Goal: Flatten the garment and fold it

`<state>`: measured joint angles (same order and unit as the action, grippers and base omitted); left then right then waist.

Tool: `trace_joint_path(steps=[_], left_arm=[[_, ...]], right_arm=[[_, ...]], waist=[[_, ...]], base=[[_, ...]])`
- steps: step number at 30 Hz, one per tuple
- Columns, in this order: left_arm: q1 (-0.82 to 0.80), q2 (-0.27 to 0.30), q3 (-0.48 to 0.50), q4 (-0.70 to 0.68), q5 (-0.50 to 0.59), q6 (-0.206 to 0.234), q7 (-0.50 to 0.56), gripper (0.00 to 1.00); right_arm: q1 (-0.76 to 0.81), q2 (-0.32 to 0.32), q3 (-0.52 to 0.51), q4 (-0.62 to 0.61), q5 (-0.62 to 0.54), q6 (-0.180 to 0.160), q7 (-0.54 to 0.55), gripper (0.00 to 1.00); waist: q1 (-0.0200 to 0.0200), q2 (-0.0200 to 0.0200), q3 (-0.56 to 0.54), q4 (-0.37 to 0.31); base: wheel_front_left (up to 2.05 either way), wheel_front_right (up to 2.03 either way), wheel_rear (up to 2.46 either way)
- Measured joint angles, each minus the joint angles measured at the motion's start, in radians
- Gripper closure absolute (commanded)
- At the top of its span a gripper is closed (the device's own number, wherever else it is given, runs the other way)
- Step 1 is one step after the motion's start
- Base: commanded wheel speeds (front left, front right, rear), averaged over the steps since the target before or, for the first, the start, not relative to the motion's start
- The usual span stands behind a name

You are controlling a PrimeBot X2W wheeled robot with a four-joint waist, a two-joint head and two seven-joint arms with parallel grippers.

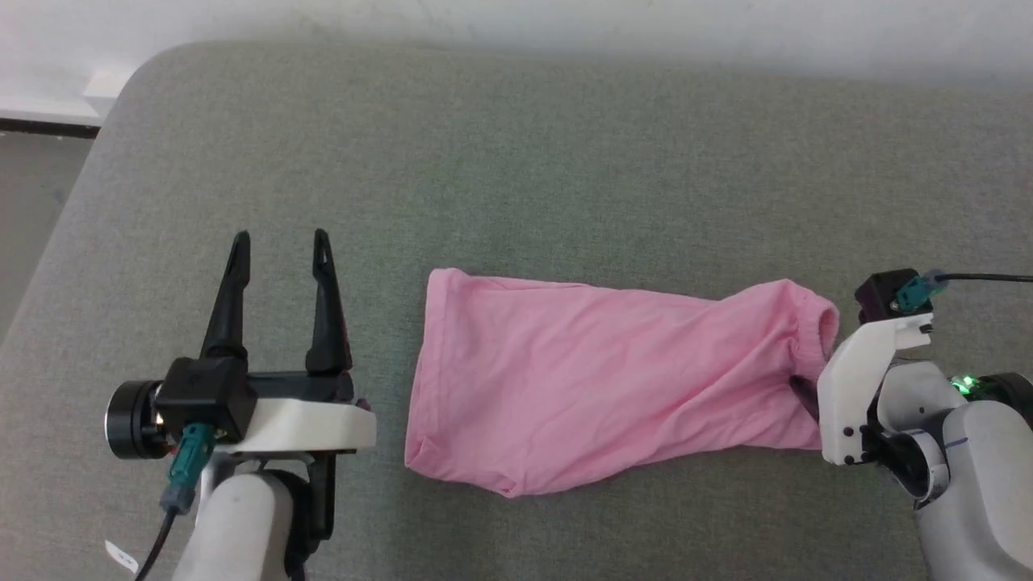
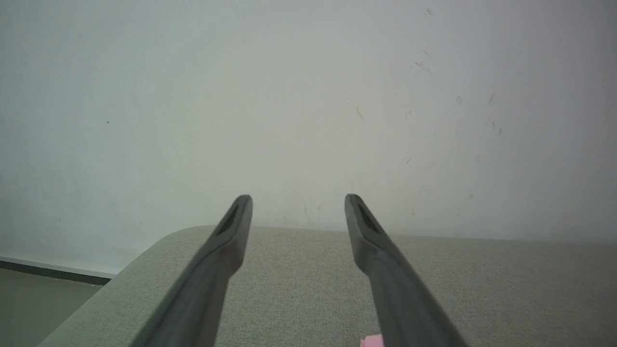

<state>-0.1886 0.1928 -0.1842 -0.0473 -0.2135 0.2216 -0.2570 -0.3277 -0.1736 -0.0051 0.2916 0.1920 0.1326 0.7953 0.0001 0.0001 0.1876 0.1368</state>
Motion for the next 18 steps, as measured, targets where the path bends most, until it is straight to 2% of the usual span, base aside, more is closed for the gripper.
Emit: trace_joint_path(steps=[3,4,5,6,12,18], left_arm=[[0.000,-0.016,0.012,-0.008,0.026,-0.012,0.000,0.00],[0.000,-0.020,0.016,-0.009,0.035,-0.019,0.000,0.00],[0.000,-0.026,0.021,-0.011,0.040,-0.020,0.000,0.00],[0.001,-0.032,0.024,-0.012,0.043,-0.028,0.000,0.00],[0.004,-0.054,0.046,-0.014,0.067,-0.055,0.000,0.00],[0.010,-0.064,0.057,-0.007,0.093,-0.082,0.000,0.00]], right_arm=[[-0.011,-0.010,0.022,0.017,0.016,-0.001,0.005,0.00],[-0.017,-0.015,0.027,0.021,0.026,-0.001,0.007,0.29],[-0.022,-0.018,0.030,0.026,0.037,-0.001,0.007,0.70],[-0.024,-0.022,0.035,0.028,0.045,-0.001,0.004,0.98],[-0.031,-0.056,0.026,0.053,0.101,0.001,0.001,1.00],[-0.016,-0.171,-0.088,0.102,0.094,0.001,0.005,1.00]], waist=[[-0.0001,0.0000,0.014,0.003],[-0.0001,0.0000,0.018,0.004],[0.0000,0.0000,0.020,0.003],[0.0000,-0.0001,0.021,0.002],[-0.0001,0.0000,0.015,-0.009],[-0.0001,0.0000,0.007,-0.017]], base=[[0.00,0.00,0.00],[0.00,0.00,0.00],[0.00,0.00,0.00],[0.00,0.00,0.00],[0.00,0.00,0.00],[0.00,0.00,0.00]])
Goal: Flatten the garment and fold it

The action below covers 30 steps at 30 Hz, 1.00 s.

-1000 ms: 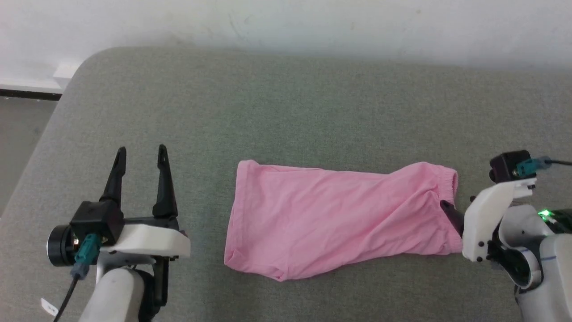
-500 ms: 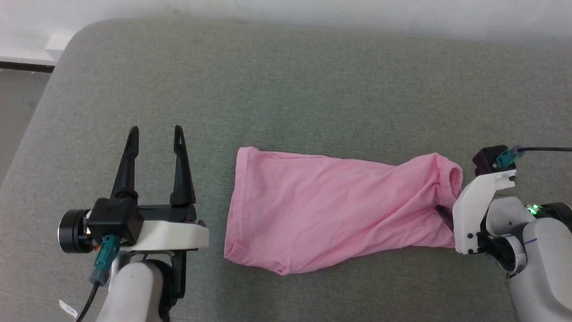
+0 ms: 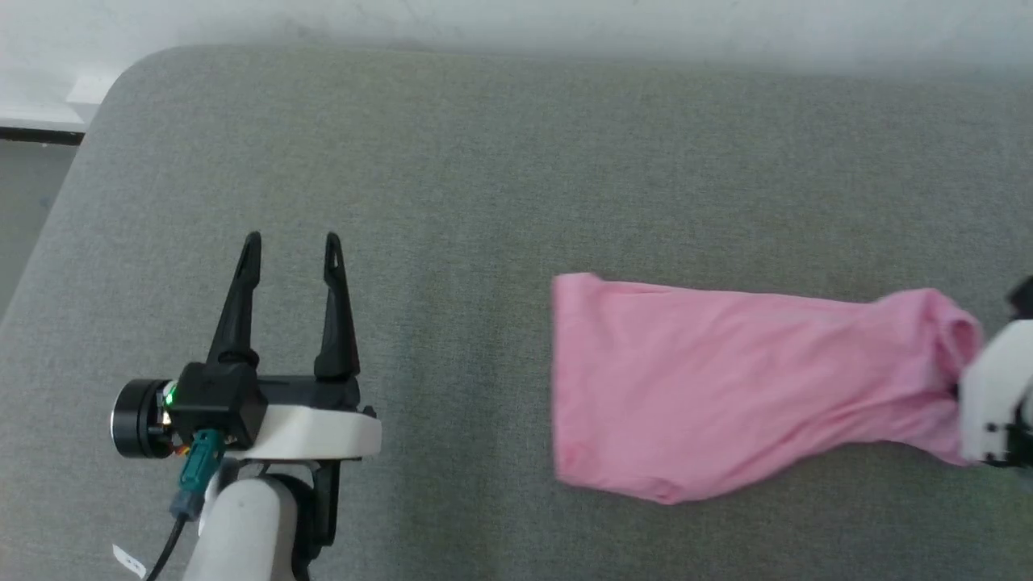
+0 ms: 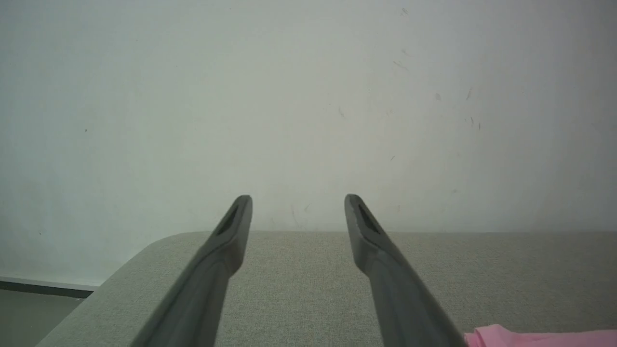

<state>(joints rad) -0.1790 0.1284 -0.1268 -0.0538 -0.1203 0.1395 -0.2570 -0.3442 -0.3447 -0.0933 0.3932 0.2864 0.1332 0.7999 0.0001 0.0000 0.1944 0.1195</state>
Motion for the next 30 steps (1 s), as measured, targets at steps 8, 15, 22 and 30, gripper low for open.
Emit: trace_joint_path(steps=[8,15,22,30], left_arm=[[0.014,-0.009,0.014,0.050,0.007,-0.019,0.000,0.00],[0.026,-0.016,0.026,0.112,-0.008,-0.035,0.000,0.00],[0.035,-0.020,0.026,0.178,-0.038,-0.051,0.008,0.00],[0.035,-0.020,0.019,0.195,-0.040,-0.052,0.023,0.00]], right_arm=[[0.006,-0.049,-0.044,0.001,-0.057,0.000,0.044,1.00],[0.048,-0.107,0.088,-0.248,0.034,0.000,0.194,1.00],[0.109,-0.081,0.175,-0.488,0.137,-0.001,0.291,1.00],[0.093,0.055,0.325,-0.477,0.129,-0.001,0.269,1.00]], waist=[[0.0000,0.0000,-0.017,-0.023],[-0.0001,0.0000,-0.045,-0.035],[-0.0002,0.0000,-0.071,-0.033],[-0.0001,0.0000,-0.083,-0.016]], base=[[0.00,0.00,0.00],[0.00,0.00,0.00],[0.00,0.00,0.00],[0.00,0.00,0.00]])
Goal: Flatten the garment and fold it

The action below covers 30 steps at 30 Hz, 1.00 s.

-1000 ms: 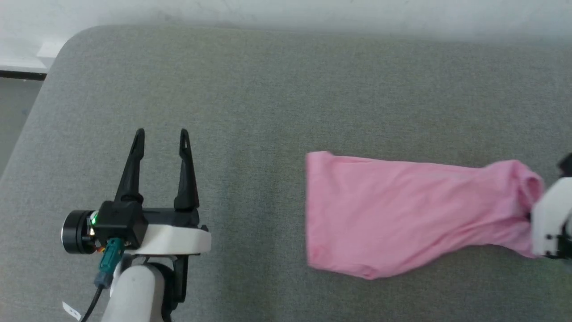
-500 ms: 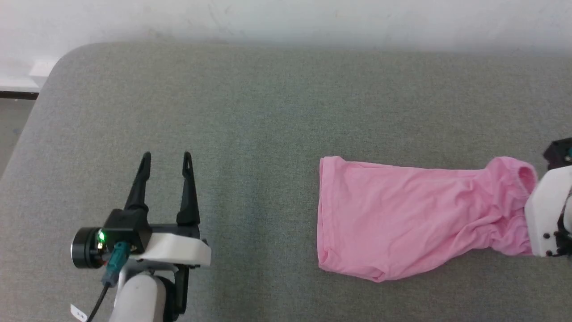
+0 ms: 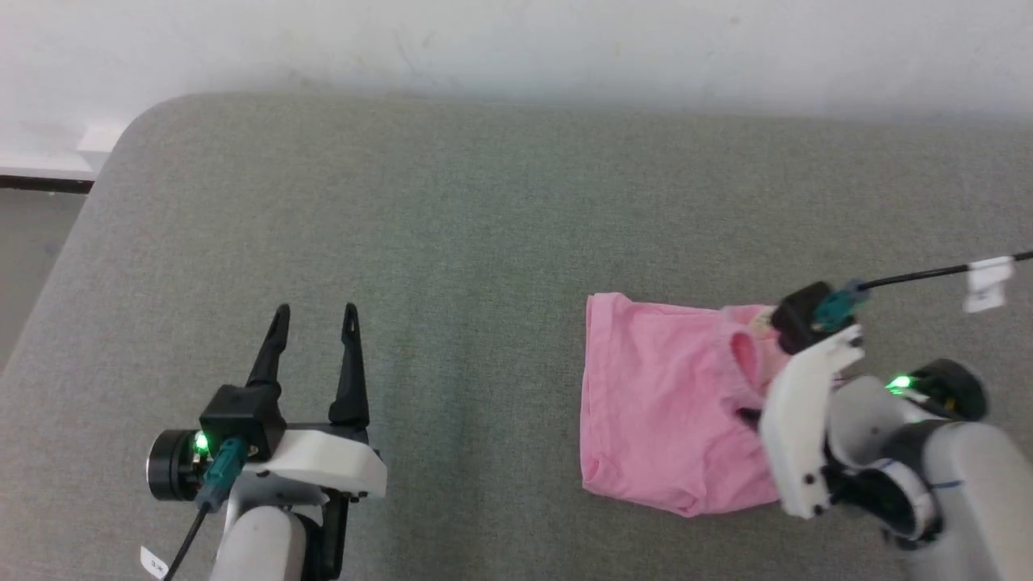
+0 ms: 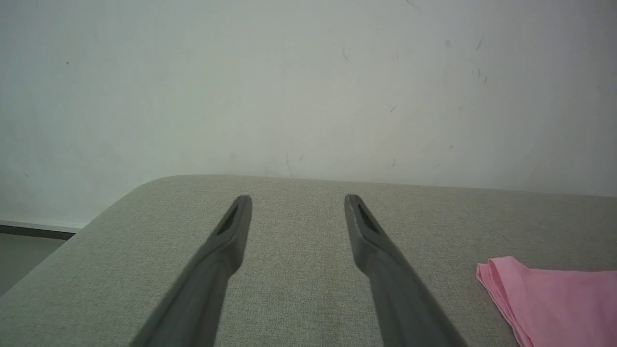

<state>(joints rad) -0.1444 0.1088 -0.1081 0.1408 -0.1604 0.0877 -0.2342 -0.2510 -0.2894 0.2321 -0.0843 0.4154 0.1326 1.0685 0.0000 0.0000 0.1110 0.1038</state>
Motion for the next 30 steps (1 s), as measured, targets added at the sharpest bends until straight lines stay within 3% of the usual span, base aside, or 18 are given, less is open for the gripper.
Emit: trace_joint_path(steps=[1,9,10,11,12,17,22,30], left_arm=[[-0.001,0.000,-0.007,0.002,-0.002,0.000,0.002,0.00],[-0.003,-0.005,-0.026,0.008,-0.008,0.000,-0.004,0.00],[-0.003,-0.006,-0.026,0.010,-0.009,0.000,-0.004,0.00],[-0.004,-0.006,-0.027,0.012,-0.009,0.000,-0.005,0.00],[-0.005,-0.007,-0.028,0.014,-0.009,0.000,-0.005,0.00],[-0.006,-0.007,-0.028,0.021,-0.016,0.000,-0.012,0.00],[-0.006,-0.004,-0.025,0.028,-0.021,0.000,-0.013,0.00],[-0.007,0.000,-0.017,0.013,-0.022,0.002,-0.021,0.00]], right_arm=[[-0.049,0.068,0.067,0.084,-0.039,0.000,-0.037,1.00],[-0.135,0.158,0.128,0.277,-0.110,0.000,-0.122,1.00],[-0.142,0.163,0.130,0.299,-0.119,0.000,-0.136,0.93],[-0.148,0.166,0.135,0.319,-0.125,0.000,-0.149,0.52],[-0.154,0.166,0.146,0.336,-0.133,0.000,-0.159,0.00],[-0.187,0.166,0.187,0.352,-0.132,0.000,-0.208,0.00],[-0.204,0.154,0.194,0.249,-0.081,0.000,-0.235,0.00],[-0.130,0.100,-0.032,0.080,-0.123,0.000,-0.268,0.00]], waist=[[0.0000,0.0000,-0.003,0.009],[0.0000,0.0000,0.015,0.032],[0.0000,0.0000,0.018,0.034],[0.0001,0.0000,0.020,0.036],[0.0002,0.0000,0.022,0.038],[0.0001,0.0000,0.023,0.037],[0.0001,0.0000,0.014,0.020],[0.0001,0.0000,-0.001,-0.018]], base=[[0.00,0.00,0.00],[0.00,0.00,0.00],[0.00,0.00,0.00],[0.00,0.00,0.00],[0.00,0.00,0.00],[0.00,0.00,0.00],[0.00,0.00,0.00],[0.00,0.00,0.00]])
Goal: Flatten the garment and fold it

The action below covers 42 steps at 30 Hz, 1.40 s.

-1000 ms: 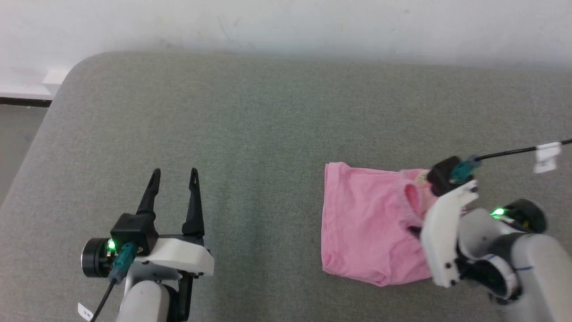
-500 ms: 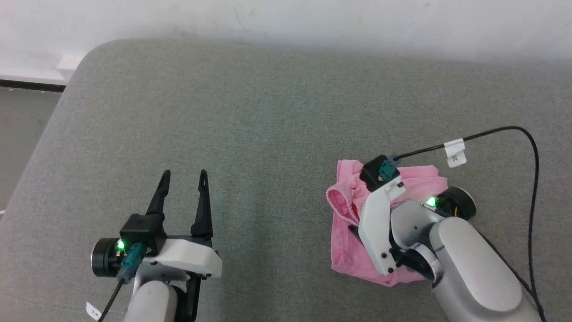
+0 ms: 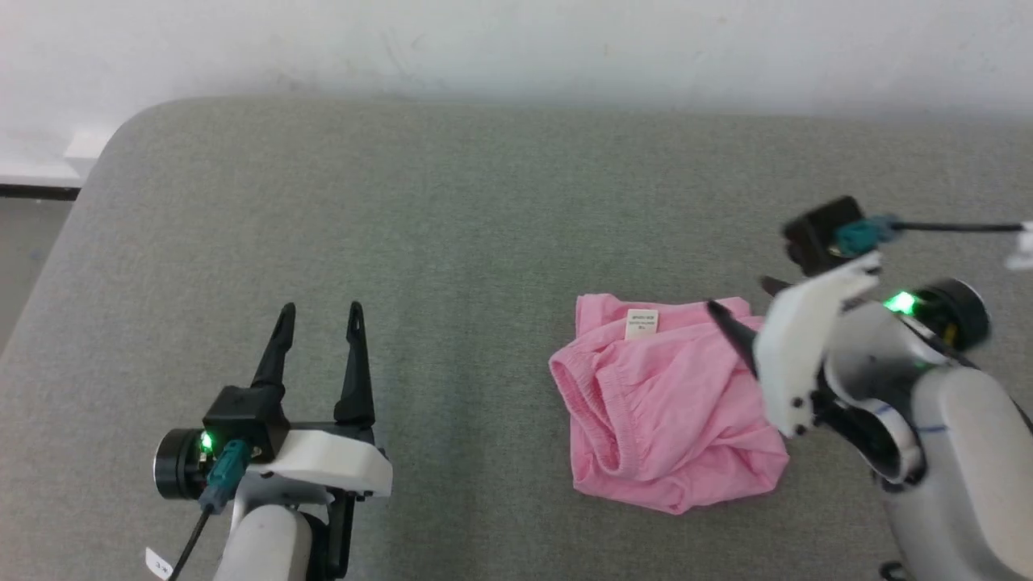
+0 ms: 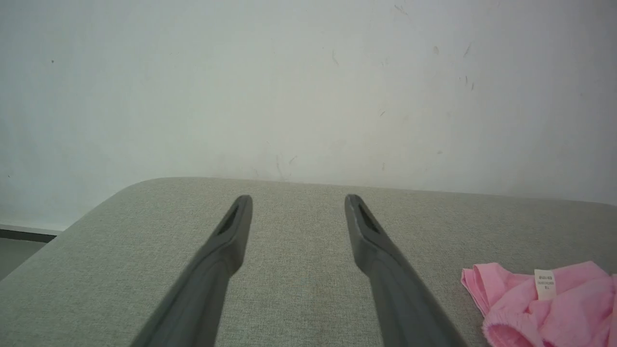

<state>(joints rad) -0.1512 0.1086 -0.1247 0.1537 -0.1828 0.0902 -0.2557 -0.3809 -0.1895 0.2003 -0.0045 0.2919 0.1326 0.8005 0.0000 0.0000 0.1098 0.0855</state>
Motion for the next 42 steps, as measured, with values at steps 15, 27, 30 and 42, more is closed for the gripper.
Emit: trace_joint_path(steps=[15,27,30,42], left_arm=[[-0.023,-0.010,-0.008,-0.008,0.001,-0.001,0.000,0.00],[-0.022,-0.010,-0.002,-0.007,0.006,-0.009,-0.001,0.00],[-0.019,-0.008,0.007,-0.012,0.006,-0.010,-0.001,0.00],[-0.037,0.013,0.023,-0.048,0.018,-0.006,0.000,0.00]], right_arm=[[0.156,0.059,-0.086,0.193,-0.098,0.000,-0.095,0.00],[0.085,0.026,-0.014,0.342,-0.070,0.001,-0.157,1.00],[0.072,-0.019,0.041,0.336,-0.033,0.001,-0.163,1.00],[-0.114,-0.290,0.230,0.340,0.100,0.000,-0.238,1.00]], waist=[[0.0000,0.0000,0.041,-0.008],[0.0000,0.0000,0.048,0.006],[0.0000,0.0000,0.046,-0.018],[0.0000,0.0000,0.081,-0.201]], base=[[0.00,0.00,0.00],[0.00,0.00,0.00],[0.00,0.00,0.00],[0.00,0.00,0.00]])
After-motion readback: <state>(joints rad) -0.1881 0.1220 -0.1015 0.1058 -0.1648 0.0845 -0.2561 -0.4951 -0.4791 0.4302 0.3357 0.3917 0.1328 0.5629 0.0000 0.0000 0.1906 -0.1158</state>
